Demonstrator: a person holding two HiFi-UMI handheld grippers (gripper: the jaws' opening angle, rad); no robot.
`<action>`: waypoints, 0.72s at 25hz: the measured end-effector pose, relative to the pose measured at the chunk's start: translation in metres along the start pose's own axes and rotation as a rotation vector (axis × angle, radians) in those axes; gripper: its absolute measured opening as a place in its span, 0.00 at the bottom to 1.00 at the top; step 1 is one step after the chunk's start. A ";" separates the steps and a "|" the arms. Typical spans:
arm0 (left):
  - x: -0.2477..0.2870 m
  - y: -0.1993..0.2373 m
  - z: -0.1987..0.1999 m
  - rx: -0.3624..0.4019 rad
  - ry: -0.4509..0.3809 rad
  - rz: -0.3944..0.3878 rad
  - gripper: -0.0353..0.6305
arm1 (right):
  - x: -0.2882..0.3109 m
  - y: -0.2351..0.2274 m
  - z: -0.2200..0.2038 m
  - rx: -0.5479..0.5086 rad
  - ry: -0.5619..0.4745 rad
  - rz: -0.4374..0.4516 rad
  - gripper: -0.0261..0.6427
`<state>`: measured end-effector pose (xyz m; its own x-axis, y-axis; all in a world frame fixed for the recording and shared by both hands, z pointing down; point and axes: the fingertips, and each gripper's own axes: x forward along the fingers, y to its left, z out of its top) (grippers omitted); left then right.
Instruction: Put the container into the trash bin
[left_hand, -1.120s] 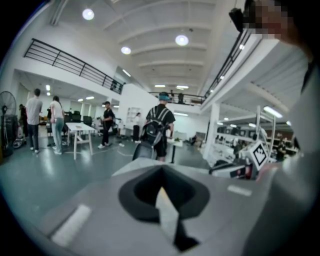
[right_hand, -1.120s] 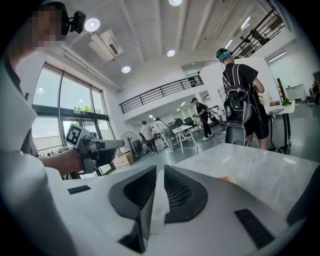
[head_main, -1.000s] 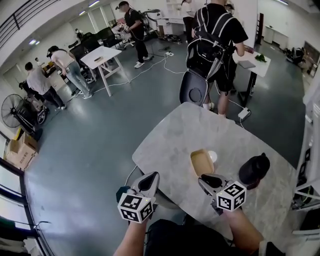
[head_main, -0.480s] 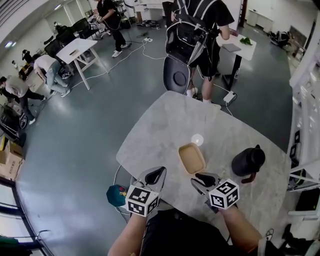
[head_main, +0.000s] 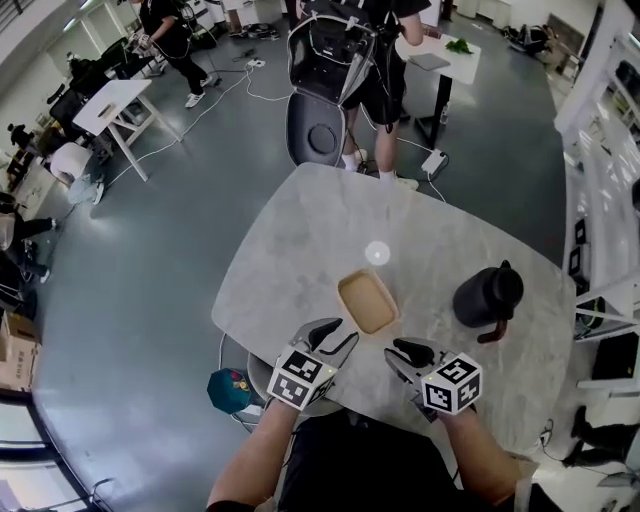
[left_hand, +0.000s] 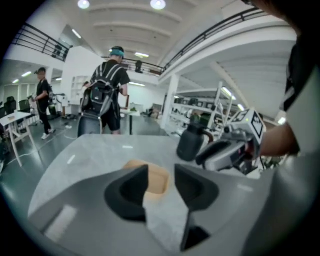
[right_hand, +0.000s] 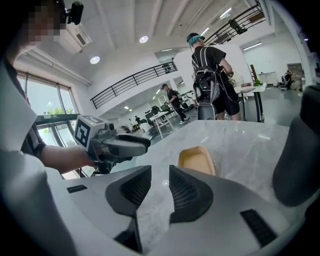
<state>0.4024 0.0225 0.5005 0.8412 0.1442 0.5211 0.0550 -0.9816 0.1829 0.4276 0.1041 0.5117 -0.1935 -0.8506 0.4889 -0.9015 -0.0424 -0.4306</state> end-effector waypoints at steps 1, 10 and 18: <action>0.007 -0.004 -0.003 0.011 0.014 -0.017 0.32 | -0.004 -0.001 -0.001 0.009 -0.008 -0.008 0.19; 0.070 -0.029 -0.045 0.104 0.199 -0.154 0.37 | -0.037 -0.013 -0.014 0.082 -0.048 -0.079 0.18; 0.115 -0.037 -0.086 0.267 0.368 -0.179 0.41 | -0.062 -0.037 -0.035 0.148 -0.061 -0.142 0.17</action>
<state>0.4514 0.0858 0.6254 0.5627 0.3014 0.7698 0.3578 -0.9282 0.1019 0.4598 0.1769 0.5240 -0.0403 -0.8606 0.5077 -0.8508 -0.2369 -0.4691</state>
